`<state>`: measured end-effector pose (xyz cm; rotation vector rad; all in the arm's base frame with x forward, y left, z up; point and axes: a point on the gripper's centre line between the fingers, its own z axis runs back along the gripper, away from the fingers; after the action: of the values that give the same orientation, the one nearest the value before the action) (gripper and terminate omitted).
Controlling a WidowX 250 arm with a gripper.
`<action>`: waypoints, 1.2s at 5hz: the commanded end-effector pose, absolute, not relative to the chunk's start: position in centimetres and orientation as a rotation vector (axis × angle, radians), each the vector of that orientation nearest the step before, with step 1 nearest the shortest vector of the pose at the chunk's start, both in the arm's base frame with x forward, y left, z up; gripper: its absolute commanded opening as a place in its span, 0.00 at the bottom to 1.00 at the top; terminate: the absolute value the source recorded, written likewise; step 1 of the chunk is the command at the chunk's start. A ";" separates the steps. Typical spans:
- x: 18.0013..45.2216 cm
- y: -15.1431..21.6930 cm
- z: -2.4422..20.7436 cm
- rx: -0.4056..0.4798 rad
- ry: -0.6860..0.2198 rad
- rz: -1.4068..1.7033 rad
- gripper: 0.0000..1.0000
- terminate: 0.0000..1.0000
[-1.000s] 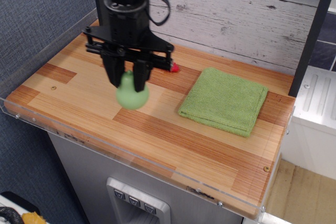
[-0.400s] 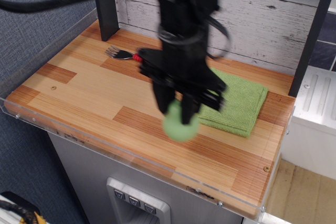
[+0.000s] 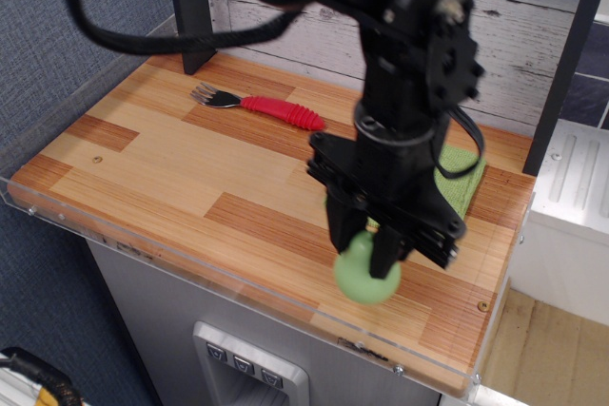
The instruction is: Move the green vegetable to behind the green towel.
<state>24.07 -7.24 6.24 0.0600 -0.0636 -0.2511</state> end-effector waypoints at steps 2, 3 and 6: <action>24.6 -6.7 5.7 0.022 -0.096 -0.291 0.00 0.00; 24.5 -6.6 5.7 0.028 -0.109 -0.292 0.00 0.00; 24.5 -6.3 6.0 0.010 -0.127 -0.230 1.00 0.00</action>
<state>25.15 -7.45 4.58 0.0156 -0.0834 -0.2228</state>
